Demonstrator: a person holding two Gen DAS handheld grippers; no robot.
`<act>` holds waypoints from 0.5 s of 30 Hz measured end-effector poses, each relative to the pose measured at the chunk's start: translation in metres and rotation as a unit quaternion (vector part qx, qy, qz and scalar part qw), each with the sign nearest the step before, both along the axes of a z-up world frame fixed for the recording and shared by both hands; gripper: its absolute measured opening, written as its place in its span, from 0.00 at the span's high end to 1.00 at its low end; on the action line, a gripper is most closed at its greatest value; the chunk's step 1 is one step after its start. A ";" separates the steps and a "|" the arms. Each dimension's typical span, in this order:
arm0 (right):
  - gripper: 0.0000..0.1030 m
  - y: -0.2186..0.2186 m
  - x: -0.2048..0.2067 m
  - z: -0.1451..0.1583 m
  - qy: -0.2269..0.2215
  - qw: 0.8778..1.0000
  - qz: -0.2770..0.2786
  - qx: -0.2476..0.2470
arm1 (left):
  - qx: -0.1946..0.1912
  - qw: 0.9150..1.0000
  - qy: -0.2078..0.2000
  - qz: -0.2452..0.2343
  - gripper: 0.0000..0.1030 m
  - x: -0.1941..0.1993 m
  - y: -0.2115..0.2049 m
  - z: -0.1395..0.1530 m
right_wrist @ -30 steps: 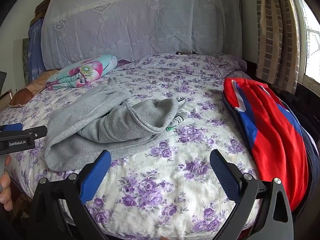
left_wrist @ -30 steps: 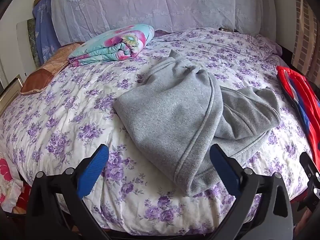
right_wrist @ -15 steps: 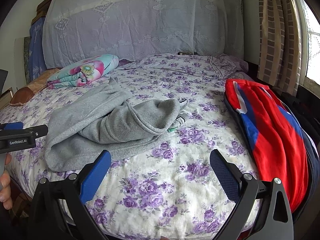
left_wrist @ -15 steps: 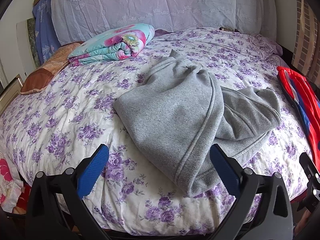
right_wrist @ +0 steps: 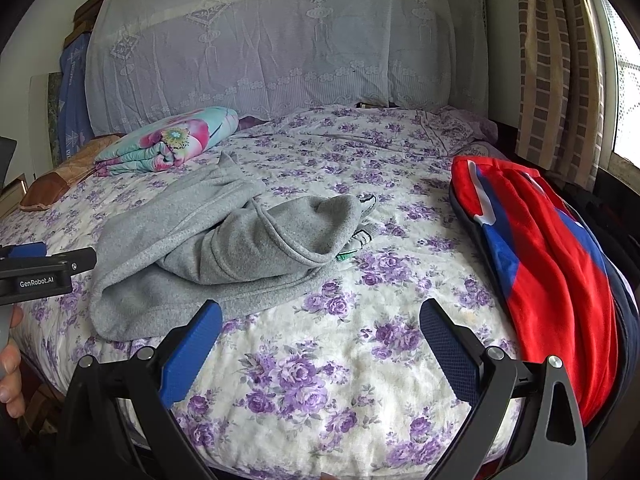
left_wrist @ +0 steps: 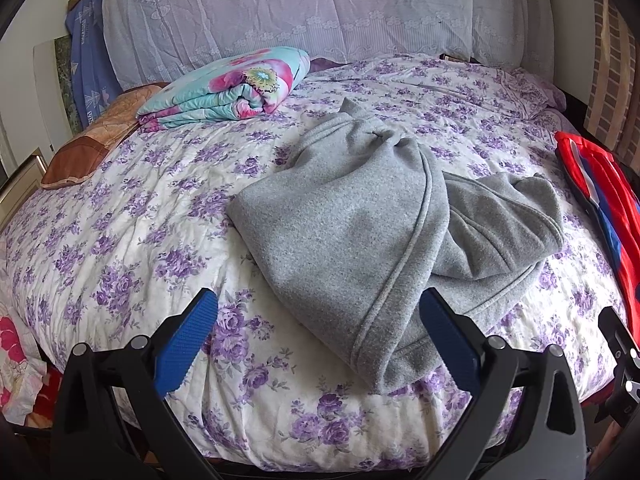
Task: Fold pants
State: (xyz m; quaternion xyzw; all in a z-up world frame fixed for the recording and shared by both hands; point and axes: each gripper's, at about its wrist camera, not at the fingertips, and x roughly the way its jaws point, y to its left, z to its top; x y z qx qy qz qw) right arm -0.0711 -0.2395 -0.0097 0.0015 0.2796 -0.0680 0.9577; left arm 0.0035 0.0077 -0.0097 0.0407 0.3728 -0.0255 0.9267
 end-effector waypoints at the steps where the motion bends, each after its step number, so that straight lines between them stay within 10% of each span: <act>1: 0.03 0.000 0.000 0.000 0.000 1.000 0.000 0.000 | 0.000 1.000 0.000 0.000 0.05 0.000 0.000 0.000; 15: 0.03 0.001 -0.001 -0.001 0.002 1.000 0.002 0.002 | -0.002 1.000 0.001 0.000 0.05 0.000 0.001 0.000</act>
